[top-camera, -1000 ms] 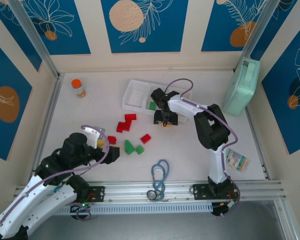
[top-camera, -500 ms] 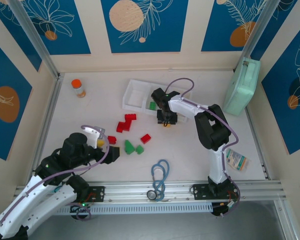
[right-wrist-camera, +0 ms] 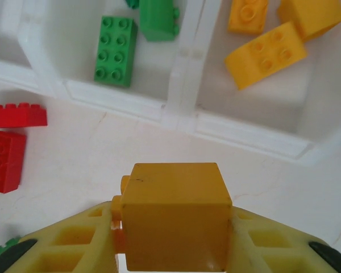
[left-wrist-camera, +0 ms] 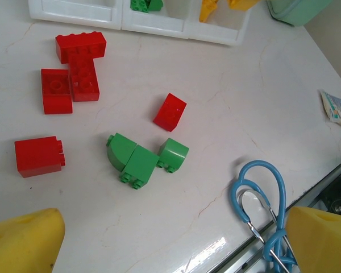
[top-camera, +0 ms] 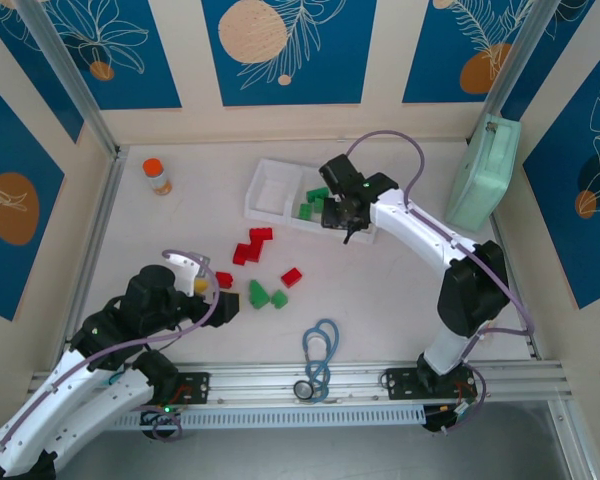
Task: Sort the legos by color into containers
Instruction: Pick up the lego from the center of the table, then place the lego in the container.
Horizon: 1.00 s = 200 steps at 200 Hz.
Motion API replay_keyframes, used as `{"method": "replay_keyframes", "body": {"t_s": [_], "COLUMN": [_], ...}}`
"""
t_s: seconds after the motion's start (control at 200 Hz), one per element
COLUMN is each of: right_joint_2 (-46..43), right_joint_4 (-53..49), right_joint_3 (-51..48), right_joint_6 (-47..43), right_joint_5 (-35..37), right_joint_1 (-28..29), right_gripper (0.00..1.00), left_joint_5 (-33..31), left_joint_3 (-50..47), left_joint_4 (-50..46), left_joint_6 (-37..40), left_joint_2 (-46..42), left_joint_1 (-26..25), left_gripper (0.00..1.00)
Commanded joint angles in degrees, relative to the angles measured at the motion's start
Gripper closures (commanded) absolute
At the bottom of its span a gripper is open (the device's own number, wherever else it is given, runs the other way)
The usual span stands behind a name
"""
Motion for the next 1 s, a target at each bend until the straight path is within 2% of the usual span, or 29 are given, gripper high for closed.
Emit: {"method": "replay_keyframes", "body": {"t_s": [0.0,0.24,0.555,0.645,0.79,0.995], "right_joint_2": [1.97,6.66,10.7,11.75,11.64,6.85], "right_joint_4": [-0.76,0.03,1.45,1.04,-0.07,-0.45], "right_joint_3": [1.03,2.24,2.09,2.91,3.94,2.93], "right_joint_6": [-4.12,-6.61,-6.63,-6.52,-6.01,-4.43], "right_joint_5": [2.04,3.51,4.63,5.55,6.79,7.56], "right_joint_1": [-2.83,-6.31,-7.22,-7.27,-7.2,-6.3], "right_gripper": [0.59,0.6,0.58,0.49,0.26,0.1], "left_joint_5": [-0.3,-0.56,-0.6,-0.82,-0.82,-1.17], "left_joint_3": [-0.02,-0.02,0.02,-0.04,-0.06,0.04], "left_joint_4": [-0.03,-0.07,-0.24,-0.25,-0.16,-0.34], "left_joint_6": [-0.34,-0.3,-0.24,-0.22,-0.34,-0.25], "left_joint_2": [-0.41,-0.72,0.21,-0.07,-0.01,0.03], "left_joint_1": [-0.63,-0.61,-0.63,-0.63,-0.59,-0.61], "left_gripper": [0.01,0.01,0.01,0.0,0.01,0.01]}}
